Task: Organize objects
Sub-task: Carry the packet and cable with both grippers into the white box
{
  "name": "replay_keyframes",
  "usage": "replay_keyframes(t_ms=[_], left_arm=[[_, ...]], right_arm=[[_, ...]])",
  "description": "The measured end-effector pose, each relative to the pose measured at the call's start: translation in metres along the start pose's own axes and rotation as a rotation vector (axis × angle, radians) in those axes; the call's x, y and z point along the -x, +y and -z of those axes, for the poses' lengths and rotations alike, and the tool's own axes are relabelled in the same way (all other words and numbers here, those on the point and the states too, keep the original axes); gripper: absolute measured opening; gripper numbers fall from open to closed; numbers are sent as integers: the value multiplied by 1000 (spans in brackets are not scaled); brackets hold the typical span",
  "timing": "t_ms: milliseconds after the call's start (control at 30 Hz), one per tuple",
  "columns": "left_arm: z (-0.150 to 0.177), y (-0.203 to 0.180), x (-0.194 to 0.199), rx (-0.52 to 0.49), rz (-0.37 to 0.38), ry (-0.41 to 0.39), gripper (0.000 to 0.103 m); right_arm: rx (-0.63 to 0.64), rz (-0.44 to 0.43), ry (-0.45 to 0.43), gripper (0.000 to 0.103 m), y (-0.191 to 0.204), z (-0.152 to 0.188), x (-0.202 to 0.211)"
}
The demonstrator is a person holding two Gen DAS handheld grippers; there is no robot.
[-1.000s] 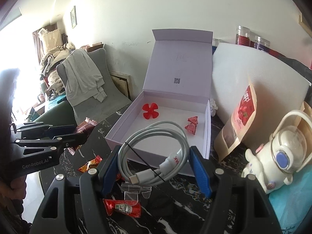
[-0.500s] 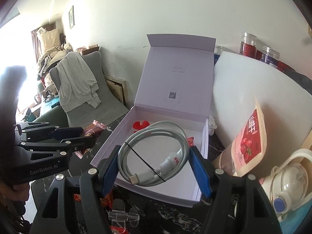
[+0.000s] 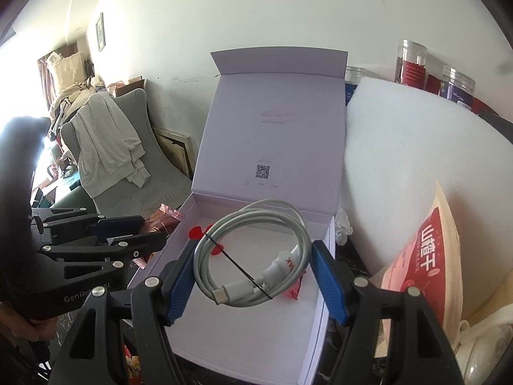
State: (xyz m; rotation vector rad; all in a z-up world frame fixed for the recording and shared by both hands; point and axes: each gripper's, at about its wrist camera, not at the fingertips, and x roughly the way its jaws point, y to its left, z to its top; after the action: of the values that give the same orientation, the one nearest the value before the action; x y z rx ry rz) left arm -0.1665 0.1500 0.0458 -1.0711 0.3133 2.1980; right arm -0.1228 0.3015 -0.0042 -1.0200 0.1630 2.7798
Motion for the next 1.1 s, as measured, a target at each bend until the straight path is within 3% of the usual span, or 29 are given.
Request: replay_keyframes(t_ms=[400, 700, 1100], left_arm=[[-29, -10, -37, -61, -6, 19, 30], [-31, -12, -76, -62, 29, 112, 30], [-27, -15, -107, -92, 13, 174, 30]], right_arm=[[-1, 25, 41, 69, -14, -17, -39], [-45, 55, 124, 69, -36, -5, -75], [-46, 85, 205, 70, -42, 7, -104]])
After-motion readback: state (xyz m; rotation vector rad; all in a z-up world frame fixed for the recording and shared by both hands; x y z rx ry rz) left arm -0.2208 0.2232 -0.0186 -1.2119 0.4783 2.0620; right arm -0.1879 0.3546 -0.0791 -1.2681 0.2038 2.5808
